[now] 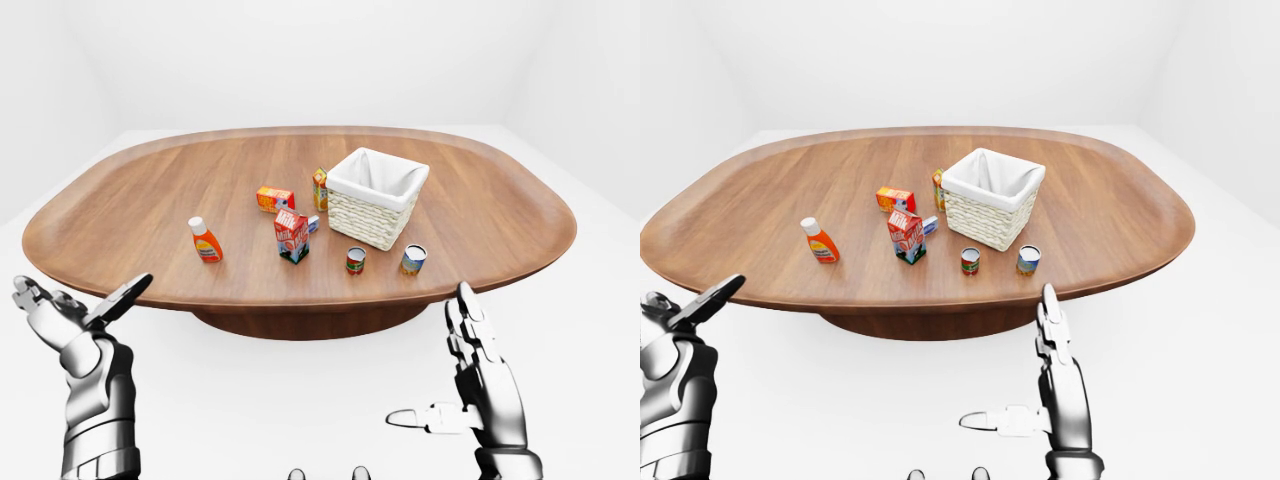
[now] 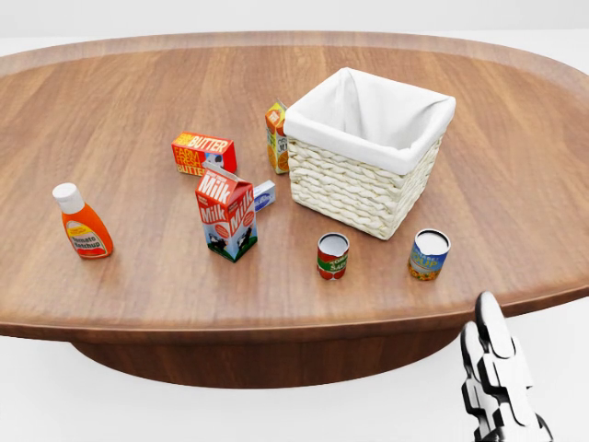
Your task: Pick up the alphabet soup, and put it in the basket.
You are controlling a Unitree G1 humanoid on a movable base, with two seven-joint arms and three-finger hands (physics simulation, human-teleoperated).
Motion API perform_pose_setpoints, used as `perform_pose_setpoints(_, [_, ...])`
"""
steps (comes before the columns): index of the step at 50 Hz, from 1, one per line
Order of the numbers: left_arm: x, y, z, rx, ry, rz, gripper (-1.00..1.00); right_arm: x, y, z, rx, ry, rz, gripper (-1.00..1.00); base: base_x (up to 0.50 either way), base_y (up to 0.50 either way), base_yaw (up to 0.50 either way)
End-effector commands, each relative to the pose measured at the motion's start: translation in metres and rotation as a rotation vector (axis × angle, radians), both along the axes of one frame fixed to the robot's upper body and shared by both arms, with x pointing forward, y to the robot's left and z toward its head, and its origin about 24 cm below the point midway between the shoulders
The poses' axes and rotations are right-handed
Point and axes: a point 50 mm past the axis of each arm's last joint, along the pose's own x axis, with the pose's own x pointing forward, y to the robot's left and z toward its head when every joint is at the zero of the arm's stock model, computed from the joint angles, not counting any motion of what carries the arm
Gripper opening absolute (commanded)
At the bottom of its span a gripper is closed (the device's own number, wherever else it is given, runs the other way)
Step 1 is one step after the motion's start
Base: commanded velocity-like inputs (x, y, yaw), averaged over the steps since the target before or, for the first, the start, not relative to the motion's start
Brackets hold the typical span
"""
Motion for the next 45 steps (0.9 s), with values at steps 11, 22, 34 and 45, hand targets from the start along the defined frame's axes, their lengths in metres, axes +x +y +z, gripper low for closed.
perform_pose_setpoints(11, [-0.018,0.029,0.044,0.08,-0.147,0.067,1.0,0.0,0.002,0.04,-0.005,-0.182,0.014,1.0,0.0,0.0,0.0])
perform_pose_setpoints(22, [-0.017,0.031,0.039,0.078,-0.116,0.06,1.0,0.002,0.008,0.047,-0.021,-0.224,0.029,1.0,0.0,0.0,0.0])
perform_pose_setpoints(34, [-0.017,0.031,0.039,0.079,-0.117,0.06,1.0,0.002,0.008,0.047,-0.022,-0.225,0.029,1.0,0.0,0.0,0.0])
perform_pose_setpoints(45, [-0.017,0.031,0.039,0.079,-0.117,0.06,1.0,0.002,0.008,0.047,-0.022,-0.225,0.029,1.0,0.0,0.0,0.0])
